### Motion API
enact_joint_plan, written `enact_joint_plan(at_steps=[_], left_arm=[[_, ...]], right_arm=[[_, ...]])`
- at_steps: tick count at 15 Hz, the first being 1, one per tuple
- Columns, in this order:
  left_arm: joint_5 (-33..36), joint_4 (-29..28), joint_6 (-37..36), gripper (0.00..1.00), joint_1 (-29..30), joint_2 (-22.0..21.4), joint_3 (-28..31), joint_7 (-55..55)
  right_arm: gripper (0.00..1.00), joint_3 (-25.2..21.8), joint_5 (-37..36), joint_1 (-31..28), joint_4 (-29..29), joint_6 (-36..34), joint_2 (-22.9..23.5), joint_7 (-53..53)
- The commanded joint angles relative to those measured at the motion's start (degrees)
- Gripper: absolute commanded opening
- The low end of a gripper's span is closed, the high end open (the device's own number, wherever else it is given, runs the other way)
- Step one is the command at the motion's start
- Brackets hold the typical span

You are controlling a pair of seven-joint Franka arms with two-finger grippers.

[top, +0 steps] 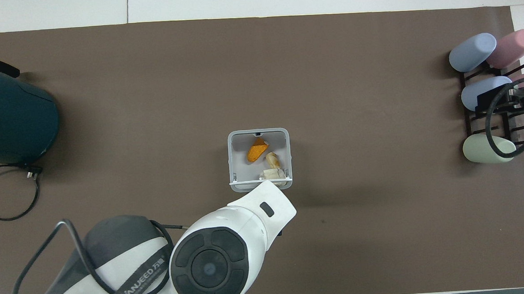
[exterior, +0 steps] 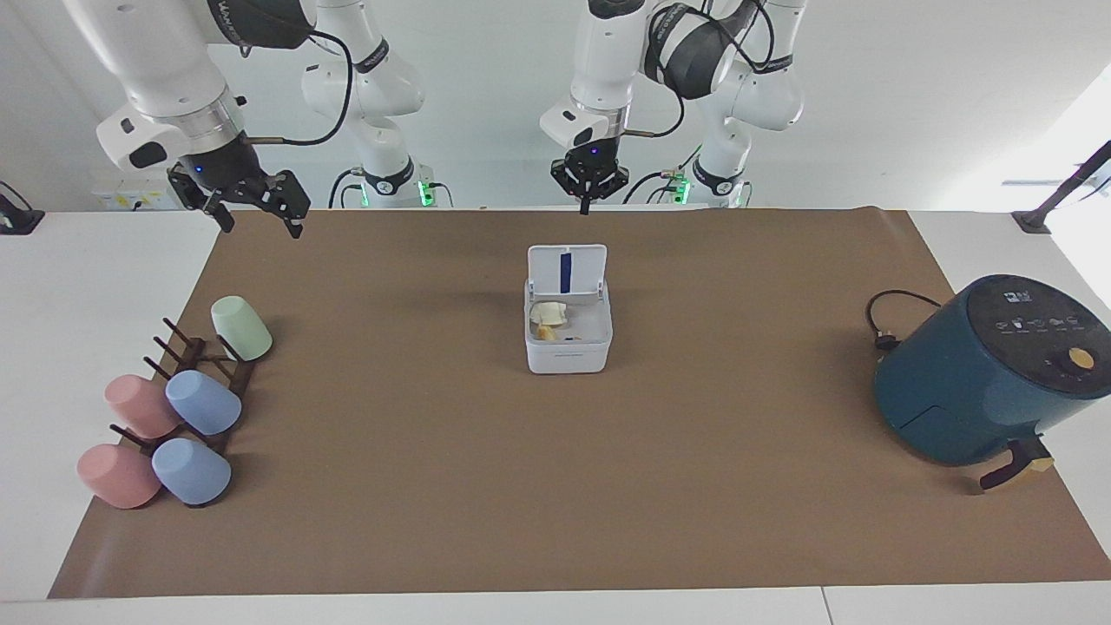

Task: Close trash can lid
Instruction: 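Bring the left gripper over the raised lid of the trash can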

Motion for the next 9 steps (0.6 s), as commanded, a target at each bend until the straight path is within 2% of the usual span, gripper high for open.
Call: enact_joint_plan(at_steps=[1, 3, 7, 9], left_arm=[[-1.1, 0.1, 5.5, 0.00, -0.5, 3.3, 1.6, -1.3], [-1.1, 1.4, 8.3, 0.00, 1.4, 4.5, 1.7, -1.1], [-1.1, 7.9, 8.8, 0.00, 5.7, 9.1, 1.6, -1.0], [-1.2, 9.0, 10.7, 0.00, 6.9, 10.6, 1.7, -1.3]], right_arm=[[1.00, 0.2, 0.0, -0.3, -1.5, 0.7, -1.2, -0.9], [1.00, 0.2, 0.0, -0.3, -1.5, 0.7, -1.2, -0.9], [1.00, 0.2, 0.0, -0.3, -1.5, 0.7, -1.2, -0.9], [1.00, 0.2, 0.0, -0.3, -1.5, 0.7, -1.2, -0.9]])
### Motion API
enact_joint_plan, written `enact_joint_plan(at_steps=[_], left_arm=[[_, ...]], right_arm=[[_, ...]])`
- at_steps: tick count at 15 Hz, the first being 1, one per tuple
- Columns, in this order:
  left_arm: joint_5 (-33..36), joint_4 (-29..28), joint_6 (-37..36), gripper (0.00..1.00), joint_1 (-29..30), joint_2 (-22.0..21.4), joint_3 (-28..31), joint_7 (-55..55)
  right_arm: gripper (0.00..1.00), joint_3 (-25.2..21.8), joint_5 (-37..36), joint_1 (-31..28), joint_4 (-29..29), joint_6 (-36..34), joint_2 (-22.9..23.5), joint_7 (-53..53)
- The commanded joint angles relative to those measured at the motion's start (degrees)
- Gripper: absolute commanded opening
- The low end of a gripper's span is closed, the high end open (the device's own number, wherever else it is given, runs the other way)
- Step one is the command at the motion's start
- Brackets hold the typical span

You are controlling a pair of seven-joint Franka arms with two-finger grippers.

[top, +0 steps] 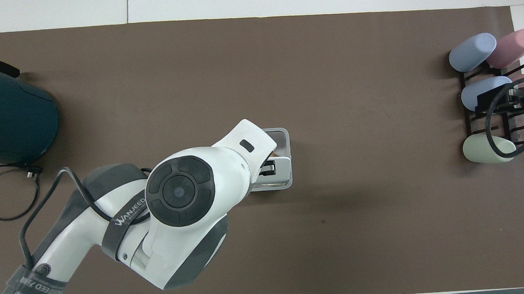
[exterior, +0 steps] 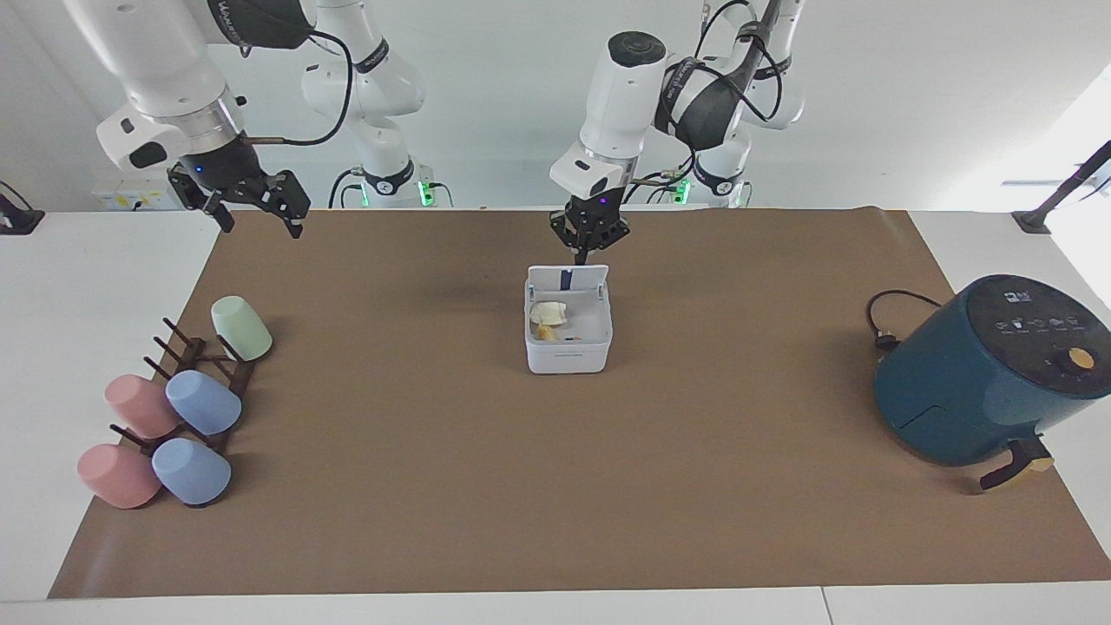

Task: Close trash can lid
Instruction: 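Bring the left gripper over the raised lid of the trash can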

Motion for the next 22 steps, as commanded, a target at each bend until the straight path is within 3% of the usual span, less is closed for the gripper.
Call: enact_joint_plan(at_steps=[1, 12, 22], left_arm=[[-1.0, 2.5, 3.2, 0.00, 1.7, 3.1, -0.3, -0.4], [-1.0, 0.8, 12.3, 0.00, 3.9, 10.3, -0.1, 0.3], [-0.4, -2.3, 15.2, 0.00, 3.1, 11.4, 0.0, 0.3]], right_arm=[[1.00, 0.2, 0.0, -0.3, -1.5, 0.7, -1.2, -0.9], [1.00, 0.2, 0.0, -0.3, -1.5, 0.7, -1.2, -0.9], [1.00, 0.2, 0.0, -0.3, -1.5, 0.7, -1.2, -0.9]])
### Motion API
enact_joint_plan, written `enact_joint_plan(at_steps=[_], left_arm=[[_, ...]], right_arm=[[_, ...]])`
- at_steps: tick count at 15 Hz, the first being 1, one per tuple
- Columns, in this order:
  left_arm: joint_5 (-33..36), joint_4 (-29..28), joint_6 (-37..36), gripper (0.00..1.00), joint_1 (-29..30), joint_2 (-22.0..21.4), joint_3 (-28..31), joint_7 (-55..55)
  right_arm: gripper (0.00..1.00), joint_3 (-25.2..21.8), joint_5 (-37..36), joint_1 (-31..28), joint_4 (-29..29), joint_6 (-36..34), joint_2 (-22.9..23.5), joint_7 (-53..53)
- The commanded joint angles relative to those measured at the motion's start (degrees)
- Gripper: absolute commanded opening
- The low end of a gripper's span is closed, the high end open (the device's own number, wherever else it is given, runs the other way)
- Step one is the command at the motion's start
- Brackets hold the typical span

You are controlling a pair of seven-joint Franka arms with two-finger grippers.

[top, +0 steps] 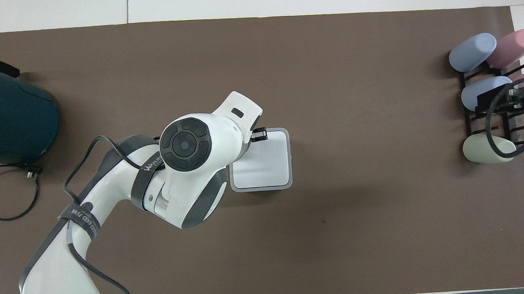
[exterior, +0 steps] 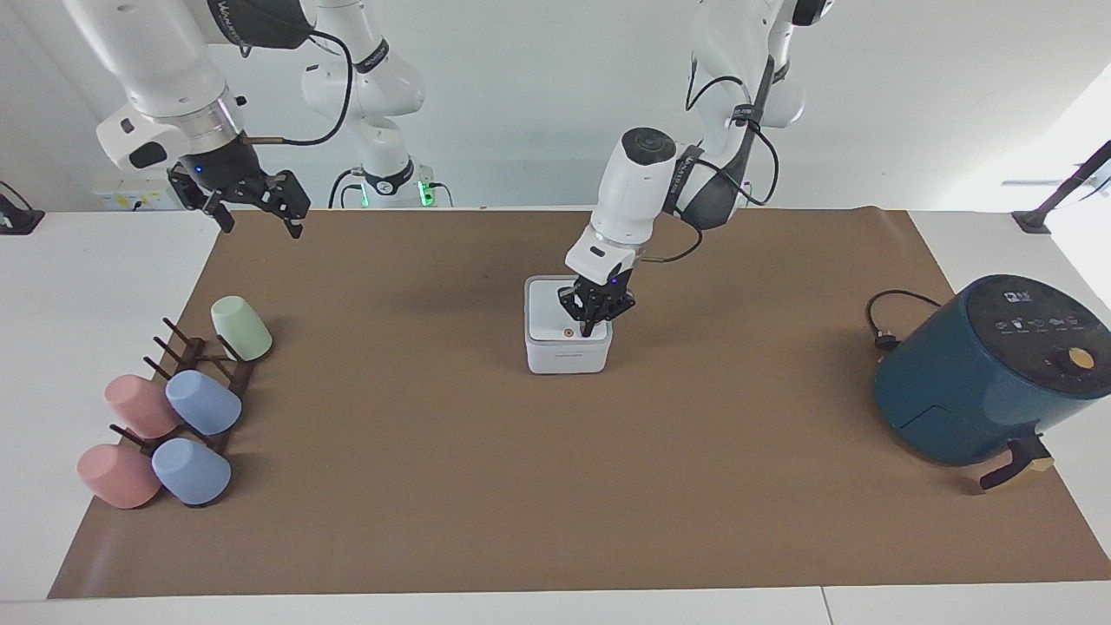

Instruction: Close trash can lid

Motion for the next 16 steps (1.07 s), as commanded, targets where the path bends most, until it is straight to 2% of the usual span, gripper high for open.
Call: enact_joint_plan(at_steps=[1, 4, 16], left_arm=[[-0.4, -2.1, 2.0, 0.00, -0.5, 0.3, -0.2, 0.1], [-0.4, -1.3, 4.8, 0.00, -0.5, 0.9, -0.2, -0.5], [0.9, -2.2, 6.5, 0.00, -2.6, 3.4, -0.2, -0.5]], right_arm=[[1.00, 0.2, 0.0, -0.3, -1.5, 0.7, -1.2, -0.9], [1.00, 0.2, 0.0, -0.3, -1.5, 0.7, -1.2, -0.9], [1.00, 0.2, 0.0, -0.3, -1.5, 0.7, -1.2, -0.9]])
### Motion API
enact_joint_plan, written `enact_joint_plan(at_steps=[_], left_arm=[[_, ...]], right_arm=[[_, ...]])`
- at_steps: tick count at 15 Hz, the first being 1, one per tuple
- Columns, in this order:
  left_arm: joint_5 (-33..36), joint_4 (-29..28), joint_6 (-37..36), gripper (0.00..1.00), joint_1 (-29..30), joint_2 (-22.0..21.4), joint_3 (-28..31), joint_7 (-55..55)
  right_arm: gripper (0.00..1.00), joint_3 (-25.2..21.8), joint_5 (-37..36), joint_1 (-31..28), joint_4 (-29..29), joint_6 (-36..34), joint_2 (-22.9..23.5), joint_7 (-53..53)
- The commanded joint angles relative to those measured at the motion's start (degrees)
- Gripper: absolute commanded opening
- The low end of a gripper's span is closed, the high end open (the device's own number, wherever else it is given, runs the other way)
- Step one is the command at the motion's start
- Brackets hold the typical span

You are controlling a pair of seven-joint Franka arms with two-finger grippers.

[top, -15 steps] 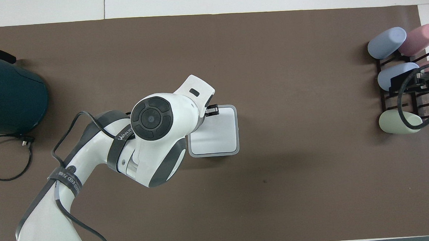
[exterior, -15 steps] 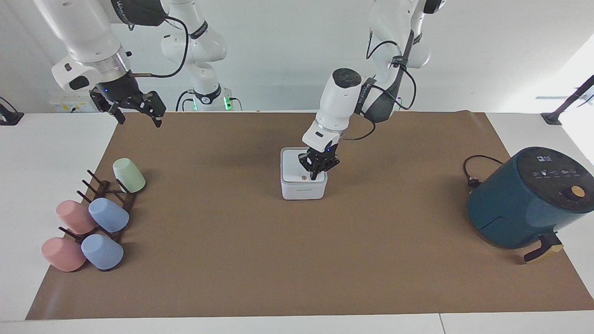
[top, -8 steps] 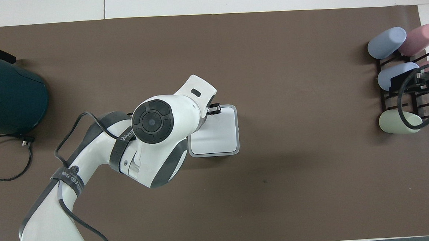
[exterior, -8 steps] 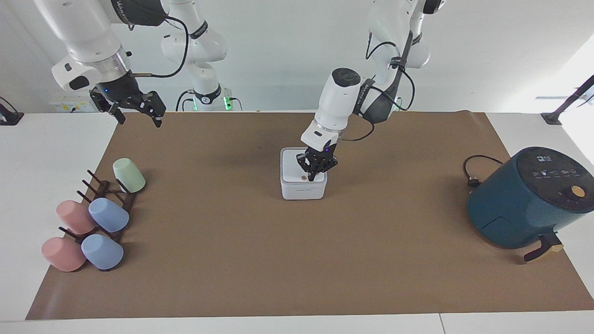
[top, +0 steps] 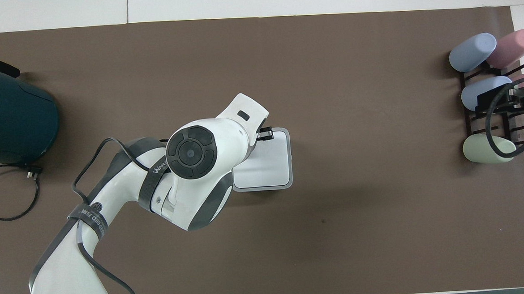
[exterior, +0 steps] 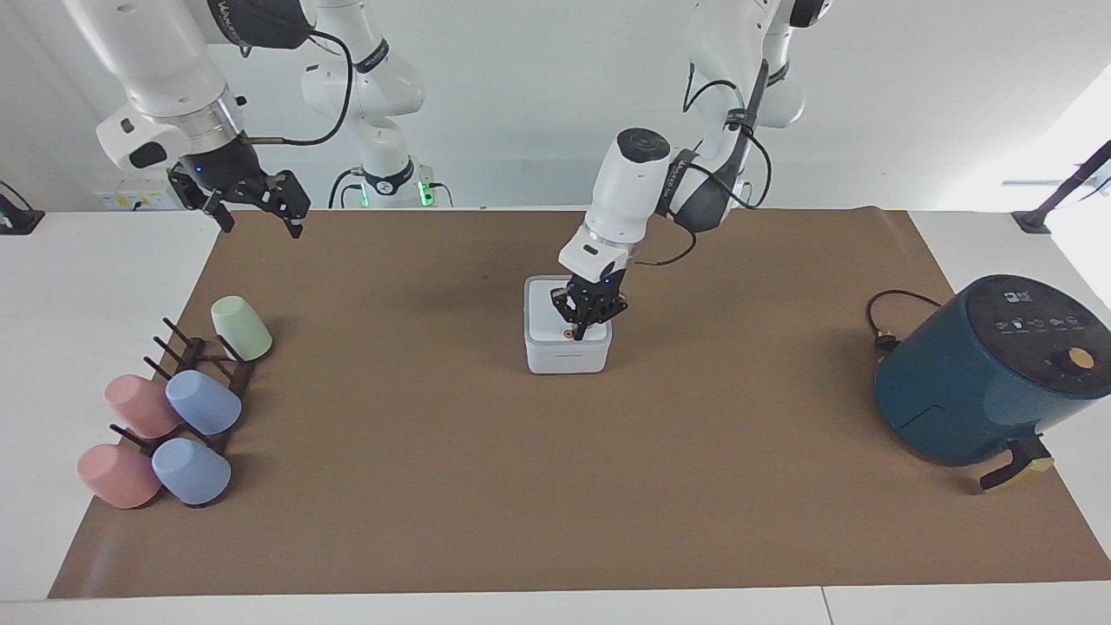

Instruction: Close trash can lid

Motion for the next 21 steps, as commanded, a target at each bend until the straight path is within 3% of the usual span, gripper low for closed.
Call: enact_joint_plan(at_steps=[1, 5, 8, 9, 10, 15, 21], left_arm=[[0.6, -1.5, 2.0, 0.00, -1.8, 2.8, 0.1, -0.5], [0.6, 0.0, -1.8, 0.00, -0.9, 1.7, 0.2, -0.1], [0.6, 6.9, -15.8, 0.00, 4.1, -1.1, 0.2, 1.6], [0.4, 9.0, -19.6, 0.61, 5.4, -2.2, 0.3, 3.2], [0.3, 10.3, -22.6, 1.00, 7.0, -3.0, 0.5, 4.7], [-0.2, 10.7, -32.7, 1.00, 20.5, -10.7, 0.5, 20.2], [0.2, 10.6, -41.7, 1.00, 31.8, -15.1, 0.6, 40.4]], right_arm=[[1.00, 0.2, 0.0, -0.3, -1.5, 0.7, -1.2, -0.9], [1.00, 0.2, 0.0, -0.3, -1.5, 0.7, -1.2, -0.9], [1.00, 0.2, 0.0, -0.3, -1.5, 0.7, -1.2, -0.9], [1.00, 0.2, 0.0, -0.3, -1.5, 0.7, -1.2, -0.9], [1.00, 0.2, 0.0, -0.3, -1.5, 0.7, -1.2, -0.9], [1.00, 0.2, 0.0, -0.3, -1.5, 0.7, -1.2, -0.9], [1.00, 0.2, 0.0, -0.3, -1.5, 0.7, -1.2, -0.9]])
